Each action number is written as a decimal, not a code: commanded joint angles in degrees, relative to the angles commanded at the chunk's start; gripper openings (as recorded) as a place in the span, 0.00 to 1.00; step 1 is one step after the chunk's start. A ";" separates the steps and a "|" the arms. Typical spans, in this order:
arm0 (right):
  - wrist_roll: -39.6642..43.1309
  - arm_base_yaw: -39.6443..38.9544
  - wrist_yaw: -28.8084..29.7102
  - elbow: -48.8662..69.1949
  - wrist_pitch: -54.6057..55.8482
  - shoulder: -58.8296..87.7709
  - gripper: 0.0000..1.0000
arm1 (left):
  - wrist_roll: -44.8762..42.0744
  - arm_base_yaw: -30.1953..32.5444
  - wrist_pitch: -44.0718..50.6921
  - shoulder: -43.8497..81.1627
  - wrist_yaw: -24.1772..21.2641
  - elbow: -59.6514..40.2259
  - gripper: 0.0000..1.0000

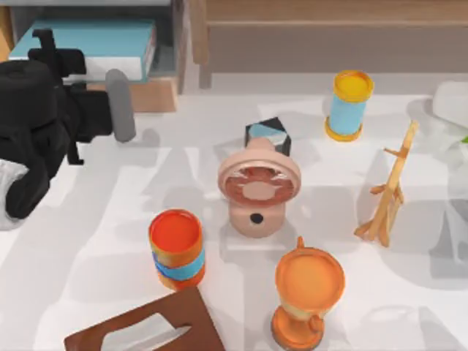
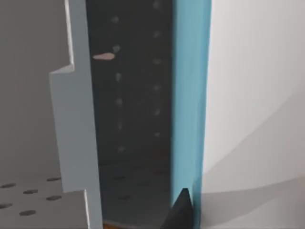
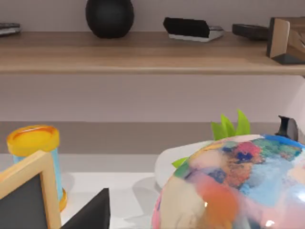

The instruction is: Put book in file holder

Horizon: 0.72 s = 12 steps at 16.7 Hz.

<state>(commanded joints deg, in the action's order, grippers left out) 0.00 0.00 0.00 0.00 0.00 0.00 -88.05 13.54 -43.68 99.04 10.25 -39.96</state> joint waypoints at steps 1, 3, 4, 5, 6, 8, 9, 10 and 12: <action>0.00 0.00 0.00 0.00 0.00 0.00 1.00 | 0.02 -0.06 -0.02 0.08 -0.03 -0.18 0.00; 0.00 0.00 0.00 0.00 0.00 0.00 1.00 | 0.02 -0.49 -0.01 1.14 -0.22 -1.66 0.00; 0.00 0.00 0.00 0.00 0.00 0.00 1.00 | -0.02 -0.70 0.04 2.07 -0.37 -2.69 0.00; 0.00 0.00 0.00 0.00 0.00 0.00 1.00 | -0.06 -0.88 0.10 3.13 -0.55 -3.82 0.00; 0.00 0.00 0.00 0.00 0.00 0.00 1.00 | -0.12 -1.02 0.14 4.21 -0.73 -4.95 0.00; 0.00 0.00 0.00 0.00 0.00 0.00 1.00 | -0.21 -1.13 0.24 5.98 -1.03 -6.56 0.00; 0.00 0.00 0.00 0.00 0.00 0.00 1.00 | -0.22 -1.13 0.29 6.33 -1.09 -6.81 0.00; 0.00 0.00 0.00 0.00 0.00 0.00 1.00 | -0.22 -1.13 0.29 6.33 -1.09 -6.81 0.00; 0.00 0.00 0.00 0.00 0.00 0.00 1.00 | -0.22 -1.13 0.29 6.33 -1.09 -6.81 0.00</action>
<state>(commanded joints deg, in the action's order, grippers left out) 0.00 0.00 0.00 0.00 0.00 0.00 -88.28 12.40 -43.39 105.37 9.16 -46.77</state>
